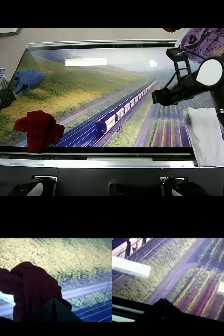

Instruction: Fold the clothes and pants, and hang the long-sleeved shirts on hangers.

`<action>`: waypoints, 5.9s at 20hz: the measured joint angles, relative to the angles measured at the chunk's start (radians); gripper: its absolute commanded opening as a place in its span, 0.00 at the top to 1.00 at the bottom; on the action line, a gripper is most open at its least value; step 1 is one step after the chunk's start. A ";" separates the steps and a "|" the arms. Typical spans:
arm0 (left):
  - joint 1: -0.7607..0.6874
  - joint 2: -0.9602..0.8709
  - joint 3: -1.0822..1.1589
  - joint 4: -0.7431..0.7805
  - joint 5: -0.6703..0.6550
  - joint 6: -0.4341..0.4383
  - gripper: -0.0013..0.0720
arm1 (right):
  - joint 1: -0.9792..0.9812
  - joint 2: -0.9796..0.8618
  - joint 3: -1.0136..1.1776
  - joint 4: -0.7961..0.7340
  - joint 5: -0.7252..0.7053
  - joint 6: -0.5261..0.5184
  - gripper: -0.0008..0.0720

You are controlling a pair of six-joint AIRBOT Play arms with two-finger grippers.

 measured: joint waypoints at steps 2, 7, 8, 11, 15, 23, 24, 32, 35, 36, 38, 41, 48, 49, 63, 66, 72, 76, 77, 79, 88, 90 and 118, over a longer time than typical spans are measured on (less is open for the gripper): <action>0.000 0.000 0.000 0.000 0.000 0.000 0.96 | 0.000 0.000 0.000 0.000 0.000 0.000 0.94; 0.000 0.000 0.000 0.000 0.000 0.000 0.96 | 0.000 0.000 0.000 -0.001 0.000 0.000 0.94; 0.000 0.000 0.000 0.000 0.000 0.000 0.96 | 0.000 0.000 0.000 -0.001 0.000 0.000 0.94; 0.000 0.000 0.000 0.000 0.000 0.000 0.96 | 0.000 0.000 0.000 -0.001 0.000 0.000 0.94; 0.000 0.000 0.000 0.000 0.010 0.000 0.96 | 0.000 0.000 0.000 -0.001 -0.001 0.000 0.94; 0.000 0.000 0.000 0.000 0.029 0.000 0.79 | 0.000 0.000 0.000 -0.001 -0.001 0.000 0.94; 0.000 0.000 0.000 0.000 0.029 0.000 0.05 | 0.000 0.000 0.000 -0.001 -0.001 0.000 0.94; 0.003 -0.108 -0.137 0.019 -0.031 0.000 0.00 | 0.000 0.000 0.000 0.000 -0.005 0.000 0.94; 0.009 -0.158 -0.258 0.028 0.039 -0.012 0.00 | 0.000 0.000 0.000 0.000 0.002 0.000 0.94; 0.012 -0.170 -0.292 0.031 0.072 -0.022 0.00 | 0.000 0.000 0.000 0.000 0.003 0.001 0.94; 0.018 -0.194 -0.346 0.043 0.139 -0.042 0.00 | 0.000 0.000 0.000 0.000 0.005 0.001 0.94; 0.023 -0.231 -0.385 0.090 0.222 -0.053 0.00 | 0.000 0.000 0.000 0.000 0.005 0.002 0.94; 0.022 -0.321 -0.403 0.084 0.290 -0.068 0.96 | 0.000 0.000 0.000 0.001 0.006 0.024 0.94; 0.014 -0.322 -0.399 0.056 0.283 -0.066 0.96 | 0.000 0.000 0.000 0.001 0.006 0.038 0.94; -0.574 -0.303 -0.234 -0.622 0.638 -0.189 0.96 | 0.000 0.103 0.003 -0.060 0.089 0.163 0.86; -0.639 -0.398 -0.230 -0.655 0.706 -0.219 0.37 | 0.000 0.128 0.003 -0.079 0.121 0.164 0.65; -0.548 -0.438 -0.227 -0.676 0.710 -0.207 0.05 | -0.001 0.143 0.003 -0.143 0.105 0.139 0.28; -0.377 -0.368 -0.227 -0.679 0.611 -0.108 0.05 | -0.107 0.133 -0.035 -0.149 0.046 0.129 0.28; -0.335 -0.353 -0.227 -0.680 0.582 -0.081 0.05 | -0.168 0.125 -0.076 -0.084 0.025 0.126 0.28; -0.267 -0.334 -0.227 -0.680 0.539 -0.043 0.05 | -0.296 0.109 -0.199 0.095 -0.038 0.095 0.28; -0.165 -0.315 -0.227 -0.683 0.478 0.004 0.06 | -0.414 0.013 -0.671 0.565 -0.404 -0.018 0.23; -0.162 -0.315 -0.227 -0.683 0.476 0.005 0.06 | -0.374 -0.054 -0.698 0.631 -0.456 -0.055 0.23; -0.291 -0.633 -0.226 -0.899 0.565 0.203 0.06 | -0.283 -0.209 -0.693 0.939 -0.613 -0.169 0.95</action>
